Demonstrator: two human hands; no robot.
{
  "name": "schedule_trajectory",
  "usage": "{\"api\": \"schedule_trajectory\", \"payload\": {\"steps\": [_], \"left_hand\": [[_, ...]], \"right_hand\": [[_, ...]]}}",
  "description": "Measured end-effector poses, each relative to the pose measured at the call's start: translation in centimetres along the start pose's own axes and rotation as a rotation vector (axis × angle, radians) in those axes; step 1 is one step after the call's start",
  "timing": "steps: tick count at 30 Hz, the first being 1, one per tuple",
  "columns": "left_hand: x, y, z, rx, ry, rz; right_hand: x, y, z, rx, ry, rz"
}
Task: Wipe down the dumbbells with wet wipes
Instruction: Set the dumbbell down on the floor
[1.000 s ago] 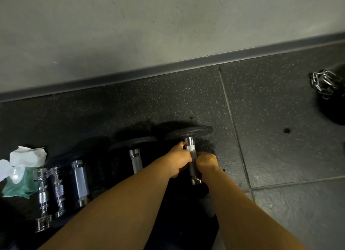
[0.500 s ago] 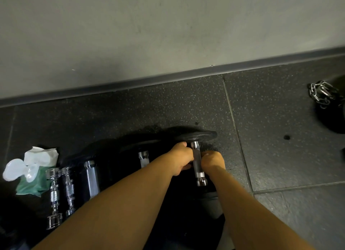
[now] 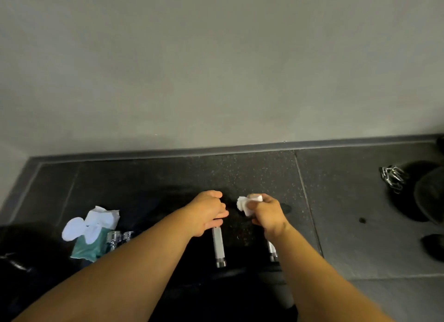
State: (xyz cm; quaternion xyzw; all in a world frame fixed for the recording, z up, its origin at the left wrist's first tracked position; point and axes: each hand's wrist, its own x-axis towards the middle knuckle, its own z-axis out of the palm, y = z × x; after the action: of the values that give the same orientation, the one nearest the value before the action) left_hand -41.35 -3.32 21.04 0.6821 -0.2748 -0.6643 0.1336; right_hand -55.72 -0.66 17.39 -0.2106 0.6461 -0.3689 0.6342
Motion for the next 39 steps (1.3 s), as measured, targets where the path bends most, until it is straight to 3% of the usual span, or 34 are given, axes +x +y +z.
{"api": "schedule_trajectory", "payload": {"steps": [6, 12, 18, 20, 24, 31, 39], "left_hand": [[-7.5, 1.7, -7.6, -0.063, 0.040, 0.100], [-15.3, 1.9, -13.5, -0.211, 0.118, 0.257], [-23.5, 2.0, -16.8, -0.057, 0.293, 0.507], [-25.6, 1.8, -17.3, -0.008, 0.344, 0.558], [-28.3, 0.6, -17.9, 0.058, 0.285, 0.623], [-29.8, 0.2, -19.2, -0.340, 0.290, 0.496], [-32.2, 1.6, -20.5, -0.424, 0.520, 0.700]], "right_hand": [[-5.5, -5.1, 7.3, 0.098, -0.075, -0.052], [-12.8, -9.5, 13.8, 0.200, -0.283, -0.036], [-19.5, -11.7, 17.9, 0.325, -0.421, -0.066], [-21.3, -12.0, 18.8, 0.303, -0.450, -0.094], [-24.5, -11.7, 21.2, 0.212, -0.497, -0.187], [-28.8, -12.3, 24.2, -0.111, -0.522, -0.452], [-32.5, -13.0, 25.5, -0.126, -0.579, -0.513]]}}
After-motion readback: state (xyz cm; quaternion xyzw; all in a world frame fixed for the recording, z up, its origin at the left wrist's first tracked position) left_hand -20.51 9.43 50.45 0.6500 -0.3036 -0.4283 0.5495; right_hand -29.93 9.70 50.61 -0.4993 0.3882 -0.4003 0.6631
